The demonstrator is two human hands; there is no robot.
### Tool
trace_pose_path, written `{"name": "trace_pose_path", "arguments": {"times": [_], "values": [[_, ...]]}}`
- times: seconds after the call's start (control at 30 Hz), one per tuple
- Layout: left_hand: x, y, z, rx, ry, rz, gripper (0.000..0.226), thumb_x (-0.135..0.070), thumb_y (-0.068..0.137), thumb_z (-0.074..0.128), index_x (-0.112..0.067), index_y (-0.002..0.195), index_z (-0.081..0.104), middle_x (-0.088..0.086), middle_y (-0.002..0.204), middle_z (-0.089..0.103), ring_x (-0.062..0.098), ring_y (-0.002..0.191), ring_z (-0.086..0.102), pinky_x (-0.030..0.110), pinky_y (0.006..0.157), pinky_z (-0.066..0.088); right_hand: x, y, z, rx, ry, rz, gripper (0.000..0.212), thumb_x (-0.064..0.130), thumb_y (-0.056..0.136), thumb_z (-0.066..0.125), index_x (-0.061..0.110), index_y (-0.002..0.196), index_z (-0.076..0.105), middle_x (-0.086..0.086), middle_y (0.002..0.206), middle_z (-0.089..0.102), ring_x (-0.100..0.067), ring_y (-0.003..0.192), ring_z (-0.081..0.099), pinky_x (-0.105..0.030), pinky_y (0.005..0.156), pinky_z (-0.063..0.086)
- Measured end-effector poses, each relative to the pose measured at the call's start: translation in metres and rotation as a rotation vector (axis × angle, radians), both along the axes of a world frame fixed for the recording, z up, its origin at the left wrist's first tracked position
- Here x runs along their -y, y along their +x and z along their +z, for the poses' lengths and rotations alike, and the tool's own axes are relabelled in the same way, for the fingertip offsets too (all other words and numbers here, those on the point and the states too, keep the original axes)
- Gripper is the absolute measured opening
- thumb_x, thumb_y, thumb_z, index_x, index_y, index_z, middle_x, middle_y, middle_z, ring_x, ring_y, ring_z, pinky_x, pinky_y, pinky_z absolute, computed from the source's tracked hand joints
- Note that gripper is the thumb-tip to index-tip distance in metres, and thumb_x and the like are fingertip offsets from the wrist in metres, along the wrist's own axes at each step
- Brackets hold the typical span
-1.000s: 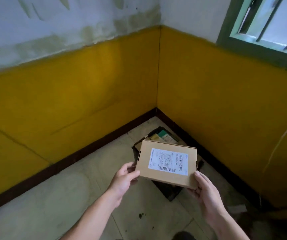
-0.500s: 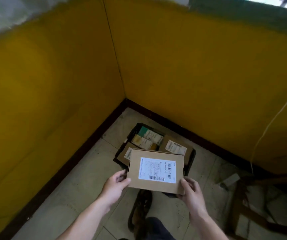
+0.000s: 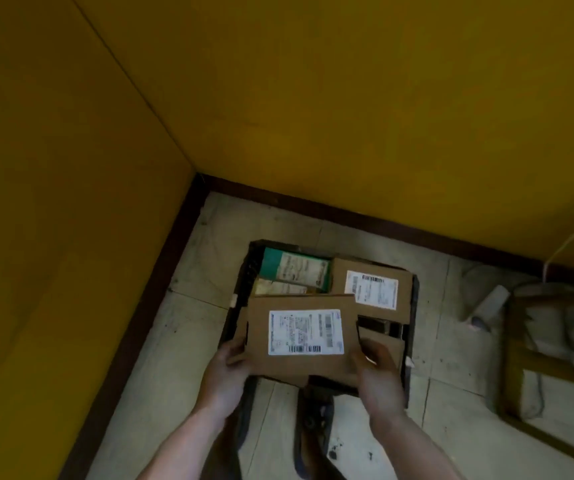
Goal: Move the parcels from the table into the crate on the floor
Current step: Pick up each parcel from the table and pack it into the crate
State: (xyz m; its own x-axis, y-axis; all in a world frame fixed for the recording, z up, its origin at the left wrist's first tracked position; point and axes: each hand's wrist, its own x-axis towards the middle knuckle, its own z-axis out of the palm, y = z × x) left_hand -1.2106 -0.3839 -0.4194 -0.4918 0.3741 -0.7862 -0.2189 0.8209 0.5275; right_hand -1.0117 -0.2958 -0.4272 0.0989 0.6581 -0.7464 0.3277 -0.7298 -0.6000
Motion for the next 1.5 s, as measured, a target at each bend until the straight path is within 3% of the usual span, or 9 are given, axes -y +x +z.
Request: {"name": "trace_pose_path", "arguments": {"times": [0.23, 0.33, 0.53, 0.77, 0.9, 1.07, 1.17, 1.33, 1.5], "values": [[-0.06, -0.056, -0.096, -0.028, 0.013, -0.106, 0.027, -0.02, 0.087, 0.071, -0.029, 0.111, 0.062, -0.007, 0.103, 0.071, 0.005, 0.083, 0.068, 0.024, 0.062, 0.048, -0.034, -0.049, -0.086, 0.068, 0.131, 0.036, 0.015, 0.034, 0.098, 0.056, 0.03, 0.101, 0.07, 0.011, 0.092, 0.07, -0.003, 0.076, 0.063, -0.012, 0.058, 0.043], [-0.081, -0.08, -0.129, -0.031, 0.027, -0.102, 0.025, -0.012, 0.089, 0.068, -0.028, 0.106, 0.06, -0.004, 0.104, 0.069, 0.01, 0.086, 0.066, 0.027, 0.067, 0.05, -0.044, -0.068, -0.117, 0.098, 0.099, 0.016, 0.014, 0.033, 0.099, 0.054, 0.038, 0.092, 0.066, 0.023, 0.085, 0.063, 0.005, 0.069, 0.059, -0.006, 0.052, 0.041], [-0.11, -0.102, -0.161, -0.043, 0.033, -0.186, 0.027, -0.01, 0.093, 0.064, -0.017, 0.118, 0.058, -0.002, 0.109, 0.061, 0.015, 0.095, 0.059, 0.026, 0.08, 0.05, -0.051, -0.089, -0.153, 0.131, 0.045, 0.017, 0.022, 0.041, 0.098, 0.05, 0.038, 0.081, 0.064, 0.019, 0.078, 0.067, -0.006, 0.079, 0.064, -0.03, 0.072, 0.053], [-0.125, -0.104, -0.166, 0.03, 0.023, -0.186, 0.041, 0.001, 0.091, 0.063, -0.004, 0.131, 0.054, 0.009, 0.127, 0.059, 0.024, 0.116, 0.057, 0.027, 0.085, 0.049, -0.05, -0.087, -0.162, 0.179, 0.005, -0.016, 0.028, 0.035, 0.096, 0.052, 0.04, 0.071, 0.063, 0.024, 0.065, 0.063, -0.004, 0.071, 0.06, -0.027, 0.068, 0.049], [-0.124, -0.103, -0.159, 0.017, 0.034, -0.175, 0.039, -0.003, 0.091, 0.066, -0.006, 0.129, 0.056, 0.009, 0.13, 0.061, 0.018, 0.109, 0.058, 0.024, 0.083, 0.048, -0.045, -0.08, -0.16, 0.173, 0.007, -0.017, 0.019, 0.032, 0.096, 0.053, 0.029, 0.11, 0.066, 0.019, 0.083, 0.058, -0.006, 0.077, 0.054, -0.027, 0.074, 0.042], [-0.119, -0.101, -0.134, -0.013, 0.079, -0.134, 0.032, -0.004, 0.092, 0.062, -0.012, 0.123, 0.06, 0.002, 0.118, 0.063, 0.024, 0.114, 0.061, 0.041, 0.1, 0.05, -0.039, -0.072, -0.132, 0.16, -0.043, -0.061, 0.014, 0.023, 0.095, 0.054, 0.035, 0.094, 0.061, 0.027, 0.082, 0.053, 0.001, 0.071, 0.055, -0.016, 0.064, 0.039], [-0.113, -0.095, -0.106, 0.009, 0.125, -0.11, 0.027, -0.008, 0.093, 0.06, -0.014, 0.12, 0.063, 0.003, 0.117, 0.067, 0.017, 0.1, 0.066, 0.025, 0.08, 0.056, -0.033, -0.067, -0.101, 0.135, -0.037, -0.084, 0.029, 0.016, 0.094, 0.054, 0.037, 0.075, 0.06, 0.027, 0.071, 0.059, 0.015, 0.061, 0.059, -0.005, 0.048, 0.039], [-0.102, -0.07, -0.027, 0.188, 0.129, -0.273, 0.021, -0.019, 0.095, 0.059, -0.025, 0.113, 0.067, 0.003, 0.106, 0.074, 0.019, 0.09, 0.072, 0.028, 0.073, 0.06, -0.024, -0.062, -0.014, 0.096, 0.014, -0.137, 0.032, 0.02, 0.095, 0.053, 0.022, 0.126, 0.061, 0.011, 0.11, 0.062, -0.009, 0.1, 0.054, -0.025, 0.088, 0.039], [-0.095, -0.034, 0.075, 0.219, 0.234, -0.422, 0.022, -0.022, 0.098, 0.055, -0.028, 0.118, 0.065, -0.002, 0.126, 0.064, 0.02, 0.116, 0.059, 0.045, 0.104, 0.046, -0.006, -0.049, 0.092, 0.112, 0.108, -0.236, 0.035, 0.023, 0.095, 0.055, 0.022, 0.13, 0.06, 0.005, 0.12, 0.063, -0.015, 0.107, 0.059, -0.031, 0.092, 0.047]]}}
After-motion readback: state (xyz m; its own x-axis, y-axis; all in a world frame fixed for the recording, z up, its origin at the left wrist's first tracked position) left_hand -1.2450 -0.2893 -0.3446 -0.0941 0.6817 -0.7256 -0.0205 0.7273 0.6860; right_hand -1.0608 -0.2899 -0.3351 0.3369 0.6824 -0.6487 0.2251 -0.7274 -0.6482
